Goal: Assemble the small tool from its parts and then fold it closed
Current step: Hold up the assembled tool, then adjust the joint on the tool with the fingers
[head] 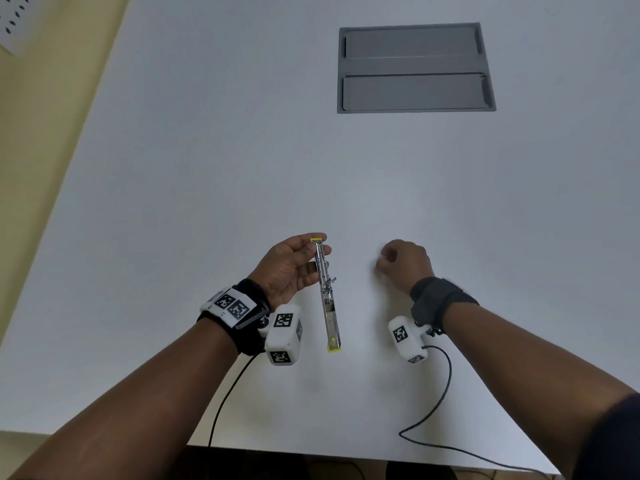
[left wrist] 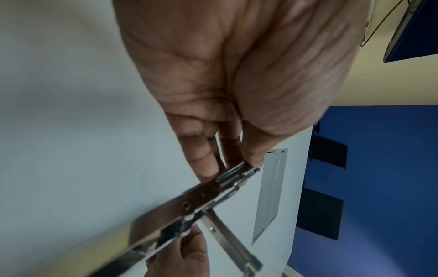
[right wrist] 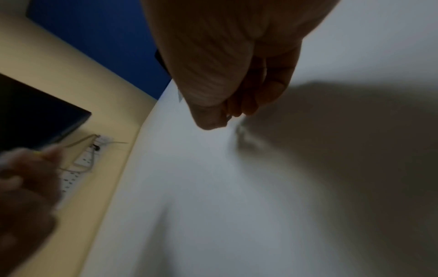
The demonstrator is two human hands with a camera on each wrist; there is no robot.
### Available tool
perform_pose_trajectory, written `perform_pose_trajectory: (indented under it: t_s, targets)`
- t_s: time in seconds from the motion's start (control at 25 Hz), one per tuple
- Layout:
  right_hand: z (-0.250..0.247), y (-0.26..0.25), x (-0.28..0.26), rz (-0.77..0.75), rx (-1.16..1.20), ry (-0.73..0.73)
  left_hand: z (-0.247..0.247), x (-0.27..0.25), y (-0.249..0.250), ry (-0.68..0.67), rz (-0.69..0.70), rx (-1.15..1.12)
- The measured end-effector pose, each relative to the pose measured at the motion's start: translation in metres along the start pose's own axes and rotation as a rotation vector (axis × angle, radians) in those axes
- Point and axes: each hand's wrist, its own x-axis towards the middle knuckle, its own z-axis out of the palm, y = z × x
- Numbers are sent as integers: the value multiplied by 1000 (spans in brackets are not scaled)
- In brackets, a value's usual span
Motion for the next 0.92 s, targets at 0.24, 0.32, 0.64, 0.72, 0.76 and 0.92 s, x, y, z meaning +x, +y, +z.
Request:
perform_pose_trajectory:
  t_s: [0.24,0.32,0.64,0.72,0.76,0.92]
  targets:
    - [-40,-52,-56,-240,316,16,24,-23,14,-22,9,25]
    - [-55,-69,-69,-302,409,-32,33,-31,20,-35,16,38]
    - [-74,-85,-111,-427,431,-143,55,-58,23,-70,44,60]
    - [-74,-85,-116,-464,381,-131,58,-63,23,-84,51,71]
    - [-74,-85,-118,-477,362,-123,58,-64,23,-88,50,73]
    - [-73,-86,-125,-490,321,-84,62,-68,19,-100,50,82]
